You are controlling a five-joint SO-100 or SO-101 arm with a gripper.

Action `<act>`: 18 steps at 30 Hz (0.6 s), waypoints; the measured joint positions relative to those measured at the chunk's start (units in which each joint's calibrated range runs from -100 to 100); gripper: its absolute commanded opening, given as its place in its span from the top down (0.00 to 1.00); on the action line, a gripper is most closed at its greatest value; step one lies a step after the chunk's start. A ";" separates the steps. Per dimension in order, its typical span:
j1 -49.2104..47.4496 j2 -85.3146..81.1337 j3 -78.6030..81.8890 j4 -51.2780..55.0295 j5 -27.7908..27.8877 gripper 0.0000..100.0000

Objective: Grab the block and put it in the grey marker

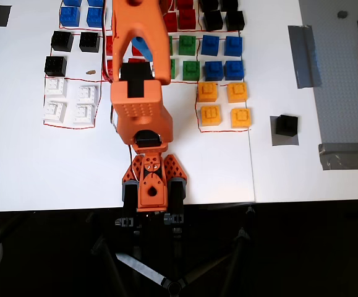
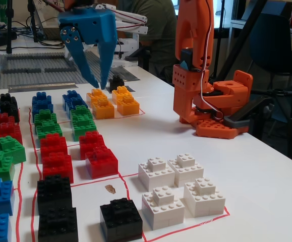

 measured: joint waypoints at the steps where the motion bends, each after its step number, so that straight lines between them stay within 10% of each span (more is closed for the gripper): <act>1: -0.09 0.44 0.00 0.00 0.00 0.98; 18: 0.00 0.87 0.00 0.00 -0.20 0.98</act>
